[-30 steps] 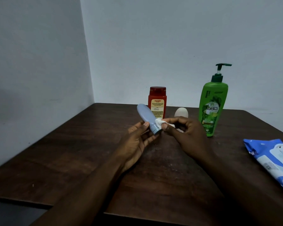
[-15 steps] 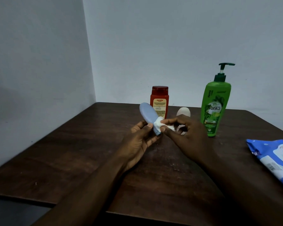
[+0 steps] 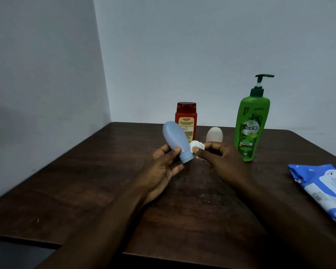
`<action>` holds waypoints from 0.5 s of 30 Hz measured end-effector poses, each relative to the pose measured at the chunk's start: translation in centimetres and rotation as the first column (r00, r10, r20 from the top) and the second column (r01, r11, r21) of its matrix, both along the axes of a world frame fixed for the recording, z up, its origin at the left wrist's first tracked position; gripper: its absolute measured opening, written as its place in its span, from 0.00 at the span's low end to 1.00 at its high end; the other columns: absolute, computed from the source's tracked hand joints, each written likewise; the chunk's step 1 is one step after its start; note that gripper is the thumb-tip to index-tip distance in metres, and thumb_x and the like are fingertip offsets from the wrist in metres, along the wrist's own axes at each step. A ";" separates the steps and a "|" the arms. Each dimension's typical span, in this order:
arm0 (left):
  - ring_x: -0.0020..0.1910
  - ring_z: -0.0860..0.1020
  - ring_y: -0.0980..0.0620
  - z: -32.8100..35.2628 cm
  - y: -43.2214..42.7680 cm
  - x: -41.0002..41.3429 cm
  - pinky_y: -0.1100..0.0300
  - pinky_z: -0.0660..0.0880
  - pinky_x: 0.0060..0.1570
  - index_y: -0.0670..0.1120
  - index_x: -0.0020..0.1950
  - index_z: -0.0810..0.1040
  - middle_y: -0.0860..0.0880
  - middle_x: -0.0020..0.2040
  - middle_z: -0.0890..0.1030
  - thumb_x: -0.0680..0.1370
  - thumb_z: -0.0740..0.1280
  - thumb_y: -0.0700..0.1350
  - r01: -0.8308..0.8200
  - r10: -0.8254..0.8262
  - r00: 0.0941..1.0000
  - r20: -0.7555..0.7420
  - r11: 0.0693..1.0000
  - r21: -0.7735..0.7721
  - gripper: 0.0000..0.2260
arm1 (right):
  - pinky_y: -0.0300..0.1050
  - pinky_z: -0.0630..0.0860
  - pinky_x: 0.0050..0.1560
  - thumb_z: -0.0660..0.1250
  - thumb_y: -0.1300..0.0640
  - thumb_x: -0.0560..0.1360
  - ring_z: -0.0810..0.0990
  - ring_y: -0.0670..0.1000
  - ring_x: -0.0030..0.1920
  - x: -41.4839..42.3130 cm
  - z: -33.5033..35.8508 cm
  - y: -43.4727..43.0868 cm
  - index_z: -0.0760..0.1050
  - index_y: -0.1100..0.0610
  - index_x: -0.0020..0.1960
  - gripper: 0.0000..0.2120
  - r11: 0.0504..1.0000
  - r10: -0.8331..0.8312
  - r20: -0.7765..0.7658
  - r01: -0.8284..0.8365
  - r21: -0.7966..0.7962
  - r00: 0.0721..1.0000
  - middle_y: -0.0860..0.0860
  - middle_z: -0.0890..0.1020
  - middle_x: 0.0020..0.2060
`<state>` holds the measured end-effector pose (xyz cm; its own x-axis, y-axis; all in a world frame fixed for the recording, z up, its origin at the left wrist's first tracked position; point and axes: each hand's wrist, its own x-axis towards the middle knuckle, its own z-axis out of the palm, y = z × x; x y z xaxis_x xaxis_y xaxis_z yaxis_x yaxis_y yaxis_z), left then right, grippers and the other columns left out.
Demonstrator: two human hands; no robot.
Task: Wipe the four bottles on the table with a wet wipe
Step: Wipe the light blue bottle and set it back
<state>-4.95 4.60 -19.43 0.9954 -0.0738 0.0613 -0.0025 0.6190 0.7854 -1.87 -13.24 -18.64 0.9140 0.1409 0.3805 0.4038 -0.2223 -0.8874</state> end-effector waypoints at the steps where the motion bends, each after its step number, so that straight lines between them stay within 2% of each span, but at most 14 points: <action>1: 0.61 0.81 0.45 0.0 0.0 0.0 0.50 0.81 0.57 0.43 0.67 0.75 0.41 0.62 0.82 0.76 0.68 0.39 0.000 0.000 1.000 -0.003 1.000 -0.005 0.19 | 0.48 0.80 0.50 0.74 0.49 0.75 0.85 0.48 0.45 0.1 -0.1 0.0 0.86 0.49 0.51 0.07 1.000 0.012 -0.021 -0.012 -0.010 1.000 0.47 0.87 0.41; 3: 0.61 0.82 0.45 0.1 0.0 -0.1 0.51 0.82 0.55 0.42 0.66 0.75 0.41 0.61 0.83 0.78 0.66 0.38 -0.011 0.011 1.000 -0.004 1.000 -0.016 0.16 | 0.50 0.79 0.51 0.73 0.47 0.75 0.84 0.49 0.46 0.0 -0.2 0.1 0.85 0.48 0.52 0.08 0.998 0.006 0.032 -0.004 -0.057 0.999 0.47 0.87 0.42; 6: 0.59 0.83 0.45 0.3 0.1 -0.2 0.52 0.83 0.52 0.40 0.66 0.75 0.41 0.60 0.83 0.80 0.65 0.37 -0.021 0.021 1.000 0.002 0.999 -0.042 0.14 | 0.47 0.78 0.49 0.73 0.47 0.75 0.83 0.47 0.46 -0.6 0.3 0.3 0.85 0.48 0.52 0.09 0.996 0.022 0.150 -0.008 -0.091 0.988 0.45 0.85 0.43; 8: 0.57 0.83 0.45 0.3 0.1 -0.2 0.52 0.83 0.51 0.39 0.65 0.75 0.41 0.58 0.84 0.80 0.64 0.36 -0.014 0.015 1.000 0.006 0.998 -0.056 0.14 | 0.48 0.79 0.49 0.73 0.47 0.74 0.83 0.48 0.45 -0.8 0.3 0.4 0.85 0.48 0.52 0.09 0.996 0.044 0.164 -0.030 -0.084 0.986 0.45 0.86 0.43; 11: 0.56 0.84 0.46 0.5 0.0 -0.4 0.51 0.83 0.52 0.39 0.64 0.76 0.41 0.57 0.85 0.79 0.64 0.36 0.009 -0.008 1.000 0.018 0.998 -0.066 0.13 | 0.51 0.80 0.50 0.73 0.49 0.75 0.85 0.51 0.45 -0.6 0.1 0.4 0.85 0.49 0.52 0.08 0.998 0.064 0.070 -0.062 -0.017 0.996 0.48 0.87 0.42; 13: 0.56 0.84 0.46 0.5 -0.1 -0.5 0.51 0.83 0.53 0.40 0.64 0.75 0.41 0.57 0.85 0.79 0.63 0.36 0.028 -0.026 0.999 0.035 0.997 -0.068 0.13 | 0.47 0.80 0.46 0.73 0.50 0.75 0.85 0.47 0.41 -0.3 0.1 0.4 0.85 0.51 0.52 0.07 0.994 0.088 -0.054 -0.084 0.068 0.995 0.48 0.87 0.41; 15: 0.55 0.84 0.46 0.6 -0.1 -0.6 0.51 0.83 0.52 0.40 0.64 0.75 0.41 0.56 0.85 0.79 0.63 0.36 0.038 -0.035 0.999 0.041 0.996 -0.076 0.13 | 0.43 0.76 0.40 0.73 0.52 0.76 0.81 0.45 0.36 -0.2 0.1 0.5 0.85 0.53 0.51 0.07 0.986 0.114 -0.147 -0.094 0.136 0.983 0.48 0.86 0.38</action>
<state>-5.55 4.51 -18.85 0.9887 -0.1039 0.1077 -0.0090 0.6773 0.7356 -2.08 -12.71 -18.58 0.9458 0.1977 0.2576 0.2753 -0.0674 -0.9590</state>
